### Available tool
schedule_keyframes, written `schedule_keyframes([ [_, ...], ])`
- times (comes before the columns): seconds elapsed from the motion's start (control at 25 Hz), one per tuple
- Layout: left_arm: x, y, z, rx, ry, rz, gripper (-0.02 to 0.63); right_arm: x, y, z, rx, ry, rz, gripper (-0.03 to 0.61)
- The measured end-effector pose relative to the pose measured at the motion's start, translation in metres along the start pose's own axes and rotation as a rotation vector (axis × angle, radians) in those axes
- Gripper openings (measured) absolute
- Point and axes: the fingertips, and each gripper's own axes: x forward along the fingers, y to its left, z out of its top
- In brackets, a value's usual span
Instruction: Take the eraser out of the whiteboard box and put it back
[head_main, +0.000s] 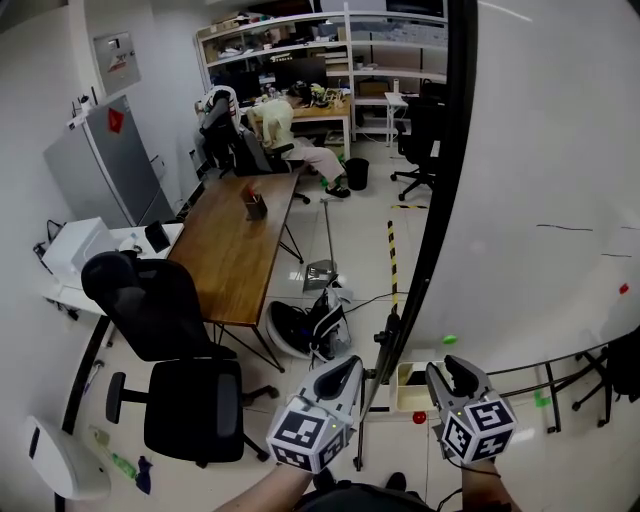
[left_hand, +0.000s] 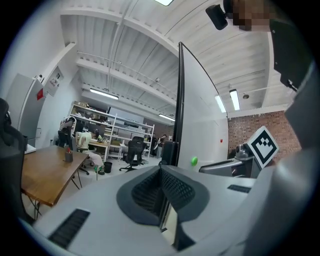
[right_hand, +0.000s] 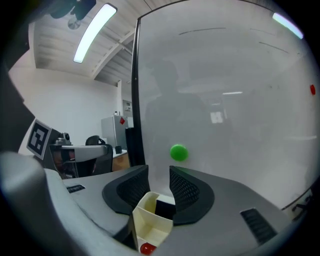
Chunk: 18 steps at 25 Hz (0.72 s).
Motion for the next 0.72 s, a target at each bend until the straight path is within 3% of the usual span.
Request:
schedule_keyframes([
  [0.16, 0.008, 0.011, -0.021, -0.015, 0.034, 0.025, 0.035, 0.02, -0.01, -0.036, 0.016, 0.092, -0.02, 0.173],
  [0.24, 0.01, 0.017, -0.031, -0.02, 0.05, 0.038, 0.035, 0.029, -0.012, -0.053, 0.022, 0.137, -0.025, 0.233],
  [0.32, 0.013, 0.021, -0.04, -0.027, 0.065, 0.044, 0.035, 0.036, -0.013, -0.064, 0.024, 0.165, -0.034, 0.238],
  [0.72, 0.025, 0.026, -0.066, -0.025, 0.12, 0.043, 0.035, 0.052, -0.019, -0.081, 0.035, 0.225, -0.073, 0.282],
])
